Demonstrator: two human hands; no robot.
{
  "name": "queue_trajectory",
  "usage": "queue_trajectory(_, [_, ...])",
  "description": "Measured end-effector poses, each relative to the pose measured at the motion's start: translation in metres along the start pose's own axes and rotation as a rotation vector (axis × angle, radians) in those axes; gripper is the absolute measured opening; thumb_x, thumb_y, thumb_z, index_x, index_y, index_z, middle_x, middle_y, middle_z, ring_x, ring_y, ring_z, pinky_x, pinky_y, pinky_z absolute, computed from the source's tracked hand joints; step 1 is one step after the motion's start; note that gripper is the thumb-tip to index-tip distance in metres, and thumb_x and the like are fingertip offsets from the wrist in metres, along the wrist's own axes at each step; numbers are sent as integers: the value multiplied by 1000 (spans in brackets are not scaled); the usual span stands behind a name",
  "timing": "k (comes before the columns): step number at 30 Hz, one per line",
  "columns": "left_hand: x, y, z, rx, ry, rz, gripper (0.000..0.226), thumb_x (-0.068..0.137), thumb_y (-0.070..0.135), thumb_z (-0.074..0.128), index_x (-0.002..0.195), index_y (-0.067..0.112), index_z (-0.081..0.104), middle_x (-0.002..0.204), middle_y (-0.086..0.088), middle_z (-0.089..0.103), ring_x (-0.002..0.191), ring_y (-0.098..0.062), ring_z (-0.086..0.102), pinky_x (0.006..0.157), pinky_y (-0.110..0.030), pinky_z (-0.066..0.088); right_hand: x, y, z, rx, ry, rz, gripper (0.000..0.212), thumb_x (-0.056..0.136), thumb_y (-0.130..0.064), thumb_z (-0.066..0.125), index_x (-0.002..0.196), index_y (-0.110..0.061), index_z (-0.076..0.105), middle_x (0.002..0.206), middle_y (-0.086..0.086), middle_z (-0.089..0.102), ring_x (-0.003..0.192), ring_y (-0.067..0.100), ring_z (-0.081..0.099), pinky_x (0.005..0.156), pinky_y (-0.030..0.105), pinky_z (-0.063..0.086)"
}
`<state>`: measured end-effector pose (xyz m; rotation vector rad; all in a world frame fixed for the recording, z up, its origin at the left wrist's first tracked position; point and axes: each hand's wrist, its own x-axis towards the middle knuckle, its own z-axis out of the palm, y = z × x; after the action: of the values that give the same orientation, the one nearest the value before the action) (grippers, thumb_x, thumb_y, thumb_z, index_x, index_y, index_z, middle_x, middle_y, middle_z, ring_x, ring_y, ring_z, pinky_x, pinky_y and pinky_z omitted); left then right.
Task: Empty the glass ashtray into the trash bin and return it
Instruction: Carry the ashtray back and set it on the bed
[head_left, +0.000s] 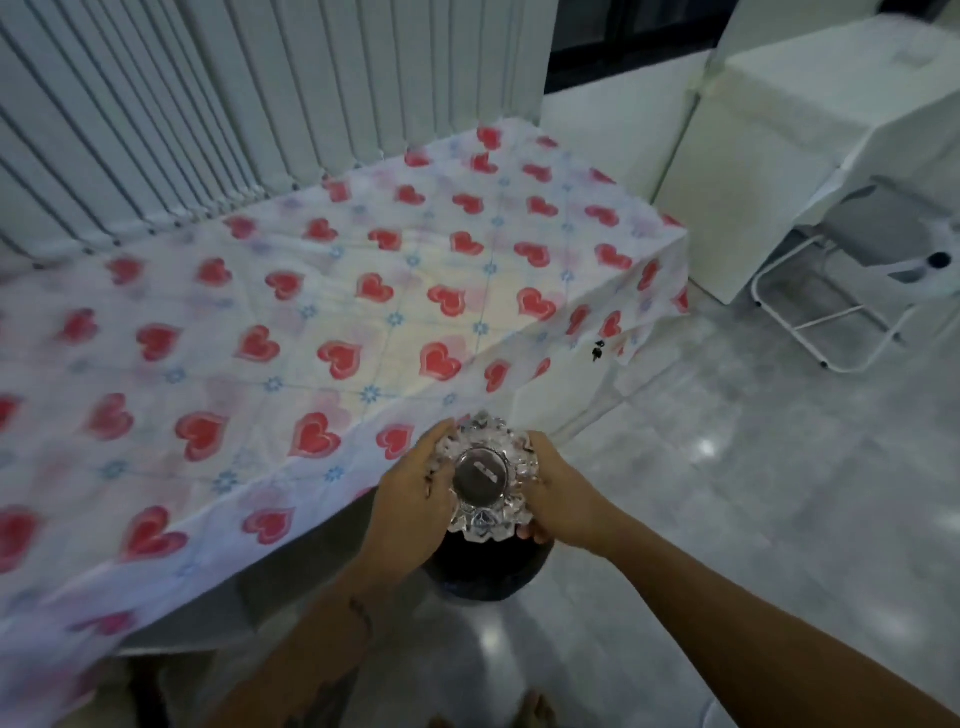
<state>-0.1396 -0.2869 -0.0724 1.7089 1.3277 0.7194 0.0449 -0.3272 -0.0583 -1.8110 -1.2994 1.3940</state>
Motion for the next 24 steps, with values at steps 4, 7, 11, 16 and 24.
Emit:
queue_trajectory(4, [-3,43,-29,-2,103,40,44,96,14,50,136,30,52,108,8,67,88,-8,63,87,-26,50,-16,-37,-4,-177,116,-170,66,101,-12,38,155,-36,9,72,7,63,54,21,59,57,42,55])
queue_trajectory(7, [4,60,-44,-1,141,68,46,95,13,51,134,38,52,93,5,67,70,-10,62,65,-20,48,-21,-60,-9,-234,168,-248,72,100,-10,38,159,-34,3,71,9,65,58,23,61,60,37,52])
queue_trajectory(11, [19,77,-60,-3,186,96,43,96,14,51,136,32,53,104,10,61,74,4,55,65,-6,42,-22,-87,-18,-181,197,-350,66,103,-8,36,160,-30,9,61,-9,54,46,-3,54,49,11,41])
queue_trajectory(16, [50,92,-68,-34,176,52,41,97,16,51,135,30,54,115,13,59,93,-4,56,79,-12,41,12,-99,-34,-121,216,-342,61,101,-14,38,153,-43,23,78,12,69,54,5,57,52,34,54])
queue_trajectory(24, [138,97,-45,-54,174,-104,42,96,18,49,136,32,52,122,6,60,90,-2,56,80,-15,42,112,-106,-76,-269,217,-359,57,96,-3,44,146,-29,35,103,5,67,80,12,64,74,28,58])
